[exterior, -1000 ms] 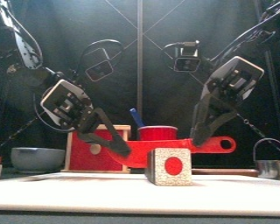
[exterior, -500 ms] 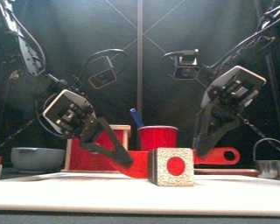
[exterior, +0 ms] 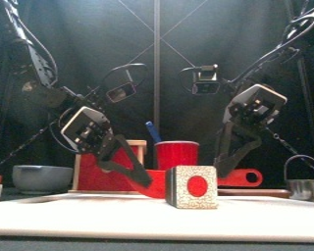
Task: Cut the sushi into 4 pieces with the knife
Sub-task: Cut the sushi into 4 pieces
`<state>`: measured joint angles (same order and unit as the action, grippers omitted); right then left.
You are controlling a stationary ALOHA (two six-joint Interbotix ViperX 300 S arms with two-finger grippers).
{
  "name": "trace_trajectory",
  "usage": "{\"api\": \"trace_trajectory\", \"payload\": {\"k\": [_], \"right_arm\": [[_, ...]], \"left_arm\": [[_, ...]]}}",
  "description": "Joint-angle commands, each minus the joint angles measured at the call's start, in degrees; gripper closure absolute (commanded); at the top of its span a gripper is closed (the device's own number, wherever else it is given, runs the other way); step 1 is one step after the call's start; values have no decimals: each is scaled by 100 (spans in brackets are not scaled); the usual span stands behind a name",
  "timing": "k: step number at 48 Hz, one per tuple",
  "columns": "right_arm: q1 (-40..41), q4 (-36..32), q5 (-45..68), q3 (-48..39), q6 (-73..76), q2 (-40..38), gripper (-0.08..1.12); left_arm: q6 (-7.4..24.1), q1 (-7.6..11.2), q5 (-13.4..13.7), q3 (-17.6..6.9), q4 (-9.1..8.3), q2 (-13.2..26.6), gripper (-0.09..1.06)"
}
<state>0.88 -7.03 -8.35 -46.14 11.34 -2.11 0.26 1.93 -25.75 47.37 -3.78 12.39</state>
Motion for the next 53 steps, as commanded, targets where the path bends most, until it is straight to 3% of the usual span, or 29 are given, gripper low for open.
{"api": "trace_trajectory", "payload": {"k": [1,6,13,18,26,38,53], "right_arm": [[-18,35,-132,176,26,-308,85],[-211,62,-343,246,18,-536,85],[-457,105,-431,281,26,-870,85],[-536,193,-431,246,26,-984,85],[-606,299,-369,176,26,-905,85],[-642,334,-220,176,26,-633,85],[-659,431,-211,176,26,-457,85]], "left_arm": [[18,62,149,-88,-44,-229,64],[18,158,308,-88,-53,-554,64],[18,554,352,-35,-53,-932,64],[9,686,352,-26,-44,-1055,64],[-18,861,352,-26,-9,-958,64],[-35,1160,352,-79,237,-721,64],[-44,1230,360,-158,272,-571,64]]}}
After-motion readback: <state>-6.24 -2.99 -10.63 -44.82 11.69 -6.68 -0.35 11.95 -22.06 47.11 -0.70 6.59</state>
